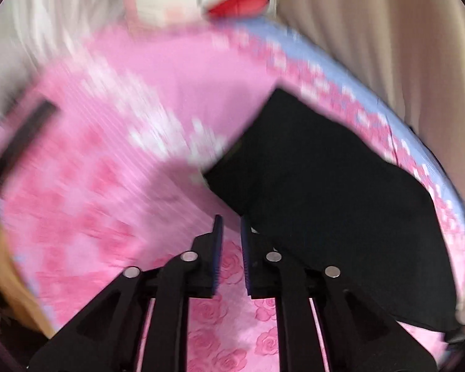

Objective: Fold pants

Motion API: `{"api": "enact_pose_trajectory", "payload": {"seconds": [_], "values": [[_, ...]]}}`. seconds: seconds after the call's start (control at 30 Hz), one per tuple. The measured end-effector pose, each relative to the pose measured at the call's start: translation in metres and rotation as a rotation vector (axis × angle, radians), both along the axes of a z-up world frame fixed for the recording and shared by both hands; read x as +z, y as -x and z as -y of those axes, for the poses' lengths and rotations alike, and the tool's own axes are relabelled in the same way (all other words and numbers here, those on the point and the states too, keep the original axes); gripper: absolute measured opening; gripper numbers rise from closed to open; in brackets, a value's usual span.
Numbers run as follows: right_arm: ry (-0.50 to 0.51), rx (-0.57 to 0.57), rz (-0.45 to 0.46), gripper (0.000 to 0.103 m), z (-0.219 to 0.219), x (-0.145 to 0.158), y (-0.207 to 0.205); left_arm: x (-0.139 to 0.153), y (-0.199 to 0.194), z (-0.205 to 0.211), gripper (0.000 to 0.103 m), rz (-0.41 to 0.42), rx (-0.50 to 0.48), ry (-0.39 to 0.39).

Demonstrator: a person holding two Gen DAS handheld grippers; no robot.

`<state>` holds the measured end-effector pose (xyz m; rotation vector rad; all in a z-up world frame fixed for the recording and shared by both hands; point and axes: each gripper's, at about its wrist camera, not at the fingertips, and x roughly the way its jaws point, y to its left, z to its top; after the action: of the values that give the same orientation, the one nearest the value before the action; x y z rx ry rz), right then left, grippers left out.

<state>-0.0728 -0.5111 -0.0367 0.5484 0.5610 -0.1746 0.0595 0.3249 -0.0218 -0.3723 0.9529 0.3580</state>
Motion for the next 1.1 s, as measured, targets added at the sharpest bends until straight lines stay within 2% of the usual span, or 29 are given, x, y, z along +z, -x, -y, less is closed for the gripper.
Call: {"api": "enact_pose_trajectory", "payload": {"seconds": [0.03, 0.07, 0.1, 0.17, 0.23, 0.27, 0.3, 0.33, 0.37, 0.4, 0.47, 0.5, 0.53, 0.57, 0.6, 0.63, 0.67, 0.7, 0.73, 0.77, 0.8, 0.87, 0.9, 1.03, 1.1], "values": [[-0.081, 0.017, 0.019, 0.062, 0.005, 0.003, -0.004, 0.014, 0.006, 0.006, 0.023, 0.033, 0.008, -0.036], [-0.136, 0.036, 0.029, 0.062, 0.007, 0.004, -0.008, 0.030, 0.013, 0.013, 0.039, 0.080, 0.012, -0.065], [-0.208, 0.068, 0.045, 0.062, 0.008, 0.004, -0.017, 0.041, 0.016, 0.020, 0.059, 0.113, 0.013, -0.081], [-0.250, 0.092, 0.011, 0.063, 0.006, -0.001, -0.039, 0.060, 0.024, 0.039, 0.078, 0.181, 0.002, -0.117], [-0.219, 0.097, -0.113, 0.063, 0.003, -0.019, -0.079, 0.067, 0.016, 0.070, 0.079, 0.204, -0.064, -0.143], [-0.193, 0.079, -0.181, 0.053, 0.004, -0.030, -0.096, 0.065, 0.009, 0.086, 0.079, 0.201, -0.117, -0.143], [-0.156, 0.065, -0.245, 0.031, 0.006, -0.039, -0.117, 0.064, 0.001, 0.096, 0.079, 0.192, -0.156, -0.138], [-0.157, 0.061, -0.231, 0.005, 0.007, -0.035, -0.123, 0.059, -0.007, 0.111, 0.079, 0.169, -0.201, -0.129], [-0.172, 0.071, -0.147, 0.005, 0.007, -0.022, -0.120, 0.055, -0.009, 0.122, 0.079, 0.154, -0.226, -0.119], [-0.135, 0.106, -0.010, 0.005, 0.001, 0.007, -0.106, 0.052, -0.010, 0.130, 0.079, 0.145, -0.248, -0.108], [-0.027, 0.166, 0.172, 0.004, -0.013, 0.045, -0.076, 0.046, -0.011, 0.142, 0.079, 0.129, -0.273, -0.116], [0.031, 0.180, 0.235, 0.004, -0.017, 0.051, -0.060, 0.040, -0.011, 0.147, 0.080, 0.119, -0.272, -0.139], [0.044, 0.167, 0.215, 0.004, -0.012, 0.044, -0.060, 0.031, -0.014, 0.150, 0.081, 0.099, -0.266, -0.159], [0.034, 0.143, 0.105, 0.009, 0.001, 0.018, -0.069, 0.023, -0.016, 0.153, 0.081, 0.081, -0.262, -0.171], [0.012, 0.113, 0.014, 0.009, 0.012, -0.005, -0.078, 0.010, -0.022, 0.154, 0.081, 0.040, -0.255, -0.181], [-0.035, 0.070, -0.120, 0.013, 0.026, -0.038, -0.085, 0.000, -0.028, 0.159, 0.081, 0.012, -0.252, -0.177], [-0.083, 0.052, -0.193, 0.014, 0.034, -0.057, -0.085, -0.012, -0.035, 0.157, 0.081, -0.022, -0.249, -0.166], [-0.166, 0.037, -0.166, 0.011, 0.042, -0.070, -0.075, -0.017, -0.039, 0.158, 0.081, -0.045, -0.244, -0.162], [-0.195, 0.019, -0.126, 0.014, 0.045, -0.070, -0.066, -0.027, -0.043, 0.156, 0.081, -0.076, -0.238, -0.146], [-0.192, 0.003, -0.108, 0.021, 0.045, -0.067, -0.058, -0.033, -0.046, 0.154, 0.081, -0.094, -0.235, -0.125], [-0.158, -0.025, -0.087, 0.023, 0.044, -0.061, -0.049, -0.036, -0.047, 0.152, 0.081, -0.105, -0.229, -0.107], [-0.123, -0.052, -0.074, 0.040, 0.038, -0.054, -0.037, -0.040, -0.046, 0.143, 0.081, -0.101, -0.216, -0.043], [-0.120, -0.057, -0.064, 0.040, 0.033, -0.050, -0.031, -0.039, -0.045, 0.137, 0.081, -0.091, -0.203, -0.015], [-0.099, -0.037, -0.012, 0.041, 0.005, -0.040, -0.017, -0.029, -0.029, 0.083, 0.082, -0.020, -0.053, 0.082], [-0.079, -0.012, 0.011, 0.049, -0.013, -0.032, -0.017, -0.031, -0.023, 0.051, 0.089, -0.018, 0.041, 0.099]]}}
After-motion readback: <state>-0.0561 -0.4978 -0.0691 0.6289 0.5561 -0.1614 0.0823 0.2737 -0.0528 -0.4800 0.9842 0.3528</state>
